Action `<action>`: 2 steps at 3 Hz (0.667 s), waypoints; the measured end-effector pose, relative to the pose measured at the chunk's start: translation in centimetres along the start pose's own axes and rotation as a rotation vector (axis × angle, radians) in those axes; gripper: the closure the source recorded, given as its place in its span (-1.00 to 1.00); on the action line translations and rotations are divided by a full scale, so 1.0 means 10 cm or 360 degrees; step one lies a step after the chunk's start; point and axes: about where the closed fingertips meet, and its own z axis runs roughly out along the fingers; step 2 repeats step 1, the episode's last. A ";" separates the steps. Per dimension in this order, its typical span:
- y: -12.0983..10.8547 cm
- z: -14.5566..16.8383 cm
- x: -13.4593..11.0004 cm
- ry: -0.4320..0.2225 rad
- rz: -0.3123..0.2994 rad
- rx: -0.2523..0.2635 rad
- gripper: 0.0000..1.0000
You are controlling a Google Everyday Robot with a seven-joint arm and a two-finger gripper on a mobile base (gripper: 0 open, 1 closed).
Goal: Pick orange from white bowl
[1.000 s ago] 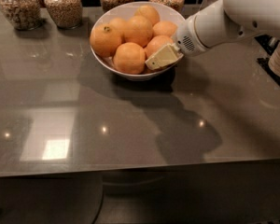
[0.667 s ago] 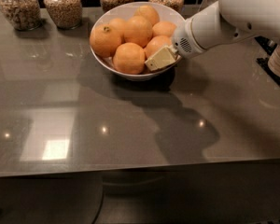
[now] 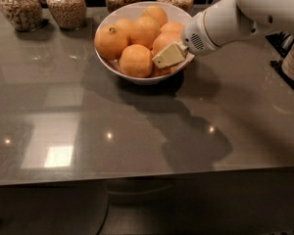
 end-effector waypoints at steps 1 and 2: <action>-0.02 -0.25 -0.17 -0.0166 0.0036 -0.0063 1.00; -0.02 -0.25 -0.17 -0.0166 0.0036 -0.0063 1.00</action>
Offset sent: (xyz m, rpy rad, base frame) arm 0.0000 0.0000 0.0000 0.0000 0.0000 0.0000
